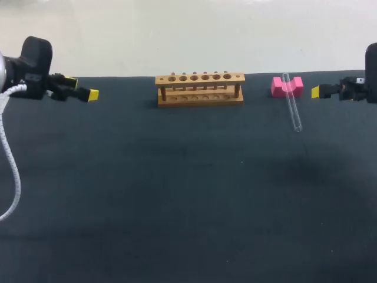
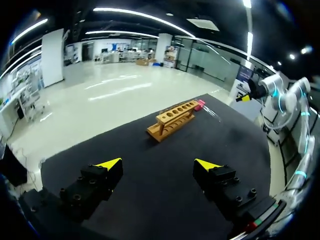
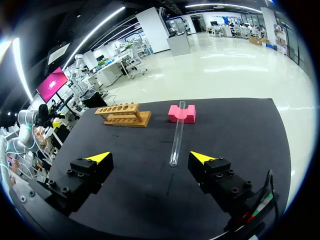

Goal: Grasp the test tube, adjust it, and insert it.

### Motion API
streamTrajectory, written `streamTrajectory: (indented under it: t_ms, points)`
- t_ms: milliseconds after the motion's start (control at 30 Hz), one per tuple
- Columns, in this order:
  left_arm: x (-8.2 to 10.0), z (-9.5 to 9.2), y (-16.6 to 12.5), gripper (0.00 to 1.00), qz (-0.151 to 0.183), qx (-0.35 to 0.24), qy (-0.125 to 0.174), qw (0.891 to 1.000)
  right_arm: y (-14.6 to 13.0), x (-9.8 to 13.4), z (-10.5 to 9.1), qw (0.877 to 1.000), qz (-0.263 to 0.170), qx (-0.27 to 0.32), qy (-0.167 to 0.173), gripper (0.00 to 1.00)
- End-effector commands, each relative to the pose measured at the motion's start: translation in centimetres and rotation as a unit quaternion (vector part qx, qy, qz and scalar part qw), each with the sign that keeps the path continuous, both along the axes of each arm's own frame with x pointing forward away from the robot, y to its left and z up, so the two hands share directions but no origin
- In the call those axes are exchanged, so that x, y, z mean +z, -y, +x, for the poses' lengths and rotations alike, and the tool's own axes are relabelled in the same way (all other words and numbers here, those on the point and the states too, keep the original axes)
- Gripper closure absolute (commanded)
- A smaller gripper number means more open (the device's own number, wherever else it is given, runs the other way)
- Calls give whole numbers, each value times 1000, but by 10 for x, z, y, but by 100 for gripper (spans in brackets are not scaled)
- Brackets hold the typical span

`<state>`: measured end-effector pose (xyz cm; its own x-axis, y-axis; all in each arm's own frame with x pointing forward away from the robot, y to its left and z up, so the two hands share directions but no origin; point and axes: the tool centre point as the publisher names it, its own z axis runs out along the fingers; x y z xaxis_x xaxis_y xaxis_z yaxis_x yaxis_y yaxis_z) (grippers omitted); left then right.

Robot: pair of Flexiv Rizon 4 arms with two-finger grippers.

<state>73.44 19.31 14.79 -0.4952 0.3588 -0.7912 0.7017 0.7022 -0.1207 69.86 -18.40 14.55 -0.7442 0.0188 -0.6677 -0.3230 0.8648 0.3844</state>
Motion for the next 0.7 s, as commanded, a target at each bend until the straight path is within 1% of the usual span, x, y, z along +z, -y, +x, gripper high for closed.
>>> streamTrajectory:
  t_ms: [33,133,267,433,633,700]
  points:
    - [-6,4,-5,0,-57,-102,18,993,-1,1,-1,1000,-4,-3,0,0]
    - [-9,7,-4,0,-49,-140,32,988,-1,1,-1,1000,-4,-3,0,0]
    - [-12,12,-2,0,-49,-179,46,981,-1,1,-1,1000,-4,-3,0,0]
    - [-18,21,3,0,-43,-218,66,973,-1,1,-1,1000,-4,-3,0,0]
    - [-29,33,7,0,-39,-253,81,963,-1,1,-1,1000,-4,-3,0,0]
    - [-31,37,9,0,-42,-265,85,960,-1,1,-1,1000,-4,-3,0,0]
